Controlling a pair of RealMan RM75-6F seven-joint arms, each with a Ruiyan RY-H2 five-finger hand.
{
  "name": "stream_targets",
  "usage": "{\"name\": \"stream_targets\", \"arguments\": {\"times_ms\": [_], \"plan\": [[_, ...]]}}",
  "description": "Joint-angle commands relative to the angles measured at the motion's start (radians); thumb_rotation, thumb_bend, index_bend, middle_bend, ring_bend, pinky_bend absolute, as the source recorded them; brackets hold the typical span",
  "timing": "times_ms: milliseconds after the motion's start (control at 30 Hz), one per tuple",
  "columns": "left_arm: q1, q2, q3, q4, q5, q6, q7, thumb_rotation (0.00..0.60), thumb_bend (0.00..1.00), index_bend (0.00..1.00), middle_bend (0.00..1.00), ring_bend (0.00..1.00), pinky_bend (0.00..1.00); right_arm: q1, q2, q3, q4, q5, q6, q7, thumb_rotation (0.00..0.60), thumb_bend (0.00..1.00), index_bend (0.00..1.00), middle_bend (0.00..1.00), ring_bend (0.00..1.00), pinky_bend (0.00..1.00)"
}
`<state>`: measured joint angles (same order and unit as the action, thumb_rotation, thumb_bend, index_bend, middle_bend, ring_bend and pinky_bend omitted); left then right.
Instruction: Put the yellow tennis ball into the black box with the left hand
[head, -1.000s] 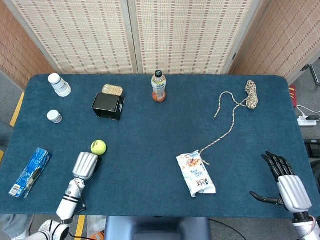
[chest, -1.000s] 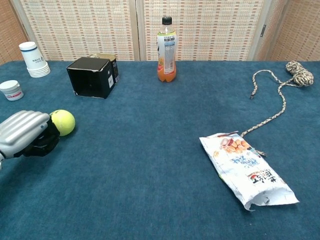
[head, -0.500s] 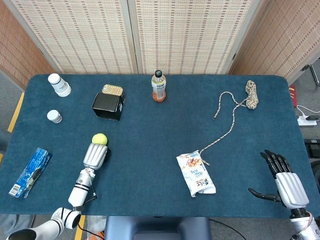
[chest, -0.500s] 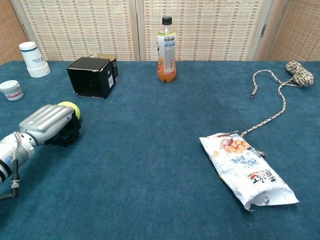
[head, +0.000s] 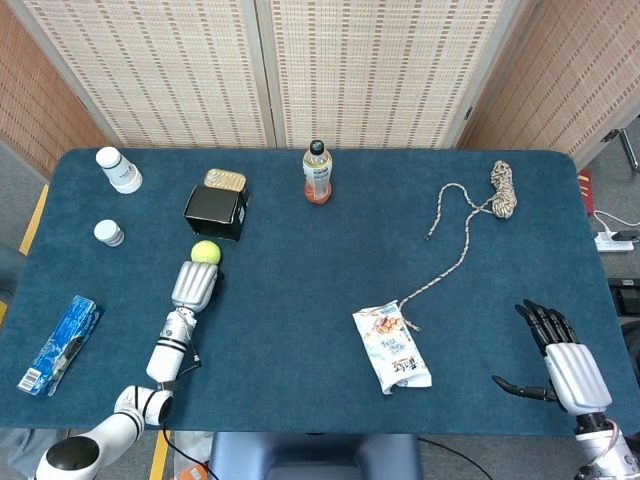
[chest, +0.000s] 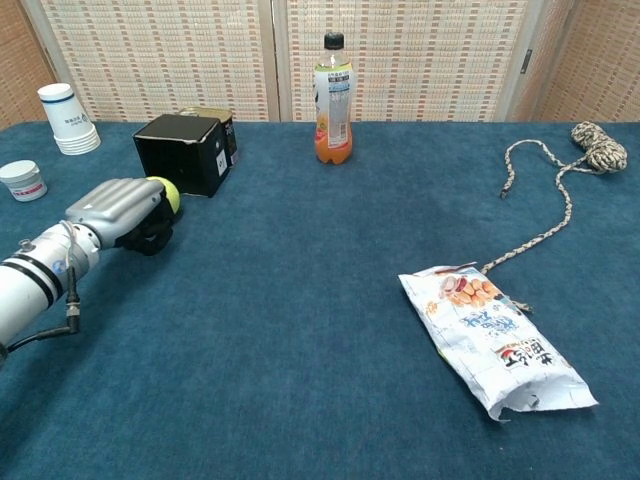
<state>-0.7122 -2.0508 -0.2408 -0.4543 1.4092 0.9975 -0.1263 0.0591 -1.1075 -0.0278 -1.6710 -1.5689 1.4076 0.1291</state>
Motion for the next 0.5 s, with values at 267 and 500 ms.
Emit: {"name": "stream_targets", "arguments": {"times_ms": [267,500], "plan": [[-0.063,0.049,0.040,0.020,0.039,0.003,-0.164,0.221,0.37,0.41,0.31,0.15,0.23,0.010,0.000,0.004,-0.001,0.018,-0.021,-0.004,0.535,0.00,0.00,0.00,0.00,0.00],[-0.065,0.086,0.042,-0.025,0.017,-0.025,-0.150,0.202,0.36,0.01,0.00,0.00,0.00,0.003,0.001,-0.002,-0.001,0.005,-0.005,-0.002,0.534,0.00,0.00,0.00,0.00,0.00]]}}
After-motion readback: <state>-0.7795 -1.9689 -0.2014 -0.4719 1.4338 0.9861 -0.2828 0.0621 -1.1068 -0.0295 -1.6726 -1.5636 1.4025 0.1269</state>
